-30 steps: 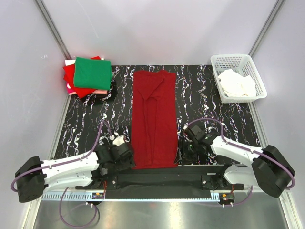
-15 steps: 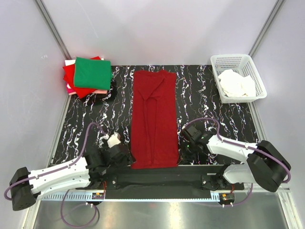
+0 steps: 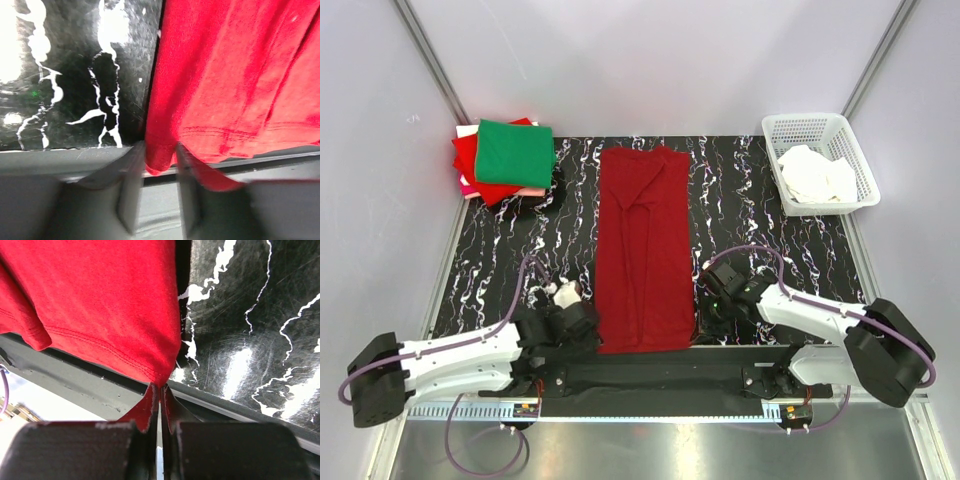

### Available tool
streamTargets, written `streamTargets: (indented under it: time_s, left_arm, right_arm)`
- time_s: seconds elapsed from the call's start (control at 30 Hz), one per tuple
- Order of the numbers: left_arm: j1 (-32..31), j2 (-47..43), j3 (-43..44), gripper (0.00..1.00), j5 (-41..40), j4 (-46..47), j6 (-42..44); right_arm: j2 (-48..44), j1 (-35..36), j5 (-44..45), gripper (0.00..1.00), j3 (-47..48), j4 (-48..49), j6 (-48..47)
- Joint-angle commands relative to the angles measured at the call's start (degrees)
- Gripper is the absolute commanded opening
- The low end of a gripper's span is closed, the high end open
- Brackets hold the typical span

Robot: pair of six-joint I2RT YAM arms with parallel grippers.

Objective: Fold and stack the t-shirts
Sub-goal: Fold the tshirt

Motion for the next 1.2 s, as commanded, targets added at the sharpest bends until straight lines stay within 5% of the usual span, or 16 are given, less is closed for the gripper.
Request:
streamTargets:
  time_s: [0.0,0.1,0.37,0.63,0.87,1.17]
  left_arm:
    - [0.3,5.0,0.1,0.18,-4.0,2.4,0.5]
    - [0.3,7.9,1.9,0.00,-4.1,3.2,2.4]
    - [-9.7,7.9,8.9,0.00,-6.8,-6.3,-3.8]
    - [-20.8,15.1,26.0,0.00,-11.6,-19.1,-7.9]
    - [-18.4,13.7,34.1,0.02,-17.4,-27.0,-3.5]
    - [-3.3,9.7,37.6,0.07,-16.1,-23.2,14.3]
  right_arm:
    - [-2.0,0.6,1.8,0.00,0.2,1.2,0.8]
    - [-3.8,0.6,2.1,0.00,-0.3,0.6,1.0]
    - [-20.3,0.6,1.6,0.00,-4.0,-8.1,5.8]
    - [-29.9,1.4,-0.9,0.00,-0.5,-16.8,8.1]
    - [-27.4,1.5,4.8,0.00,10.8,-19.1,6.3]
    - [-9.6,-0.4,15.1,0.00,29.1,-18.8,-2.7]
